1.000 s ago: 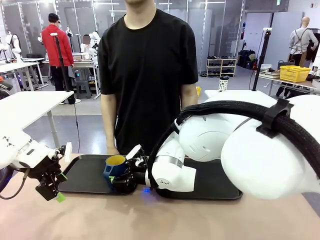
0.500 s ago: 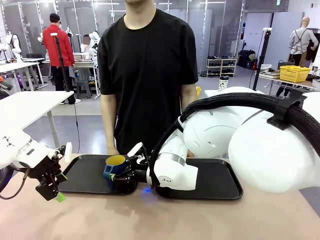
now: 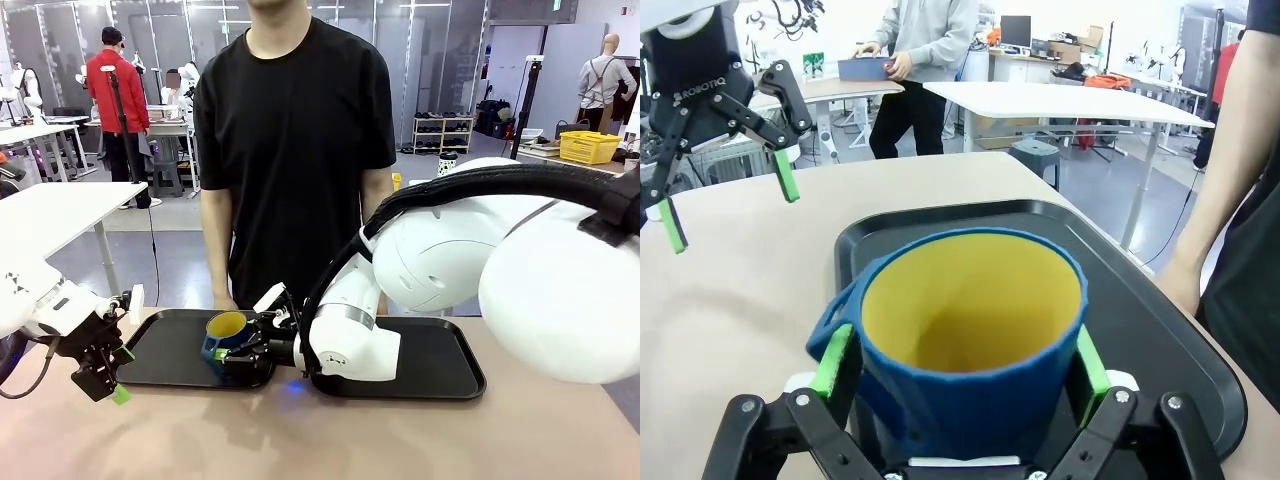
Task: Sort and store the cups by type.
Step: Pick up the Handle plastic cup and place it into the empty Flat Tray.
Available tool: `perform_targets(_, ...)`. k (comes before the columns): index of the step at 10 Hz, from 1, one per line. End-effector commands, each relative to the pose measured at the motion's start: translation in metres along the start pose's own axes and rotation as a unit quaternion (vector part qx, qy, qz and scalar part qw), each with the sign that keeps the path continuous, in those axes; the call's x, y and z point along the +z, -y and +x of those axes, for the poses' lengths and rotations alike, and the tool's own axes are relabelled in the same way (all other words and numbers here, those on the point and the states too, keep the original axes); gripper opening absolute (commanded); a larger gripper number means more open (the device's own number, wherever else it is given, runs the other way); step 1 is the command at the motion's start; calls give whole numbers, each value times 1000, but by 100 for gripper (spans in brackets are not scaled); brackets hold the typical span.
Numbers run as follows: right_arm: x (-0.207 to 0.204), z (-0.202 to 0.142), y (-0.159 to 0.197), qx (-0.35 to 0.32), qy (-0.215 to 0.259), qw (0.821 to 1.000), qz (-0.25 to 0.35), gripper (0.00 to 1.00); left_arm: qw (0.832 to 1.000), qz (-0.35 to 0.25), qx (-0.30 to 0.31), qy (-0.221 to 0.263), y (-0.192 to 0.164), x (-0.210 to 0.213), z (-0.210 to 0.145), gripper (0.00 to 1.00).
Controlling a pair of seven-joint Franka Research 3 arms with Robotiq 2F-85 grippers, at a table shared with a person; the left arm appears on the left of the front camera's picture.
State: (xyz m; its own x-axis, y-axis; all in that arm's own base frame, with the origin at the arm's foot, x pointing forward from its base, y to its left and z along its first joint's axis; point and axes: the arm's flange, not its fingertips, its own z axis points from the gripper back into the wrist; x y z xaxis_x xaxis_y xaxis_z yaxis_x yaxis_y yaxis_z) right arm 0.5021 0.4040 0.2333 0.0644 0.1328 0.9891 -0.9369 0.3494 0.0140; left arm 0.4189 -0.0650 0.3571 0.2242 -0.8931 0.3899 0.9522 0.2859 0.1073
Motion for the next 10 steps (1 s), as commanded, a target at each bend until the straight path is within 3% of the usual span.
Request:
perform_targets(1,15,1,-10,14,-8,1000,-11,100,1000,8,0,-6,4,-1,-3,100)
perform_targets(10,38,-6,-21,2,-30,998,-55,100,1000,8,0,-6,4,-1,-3,100)
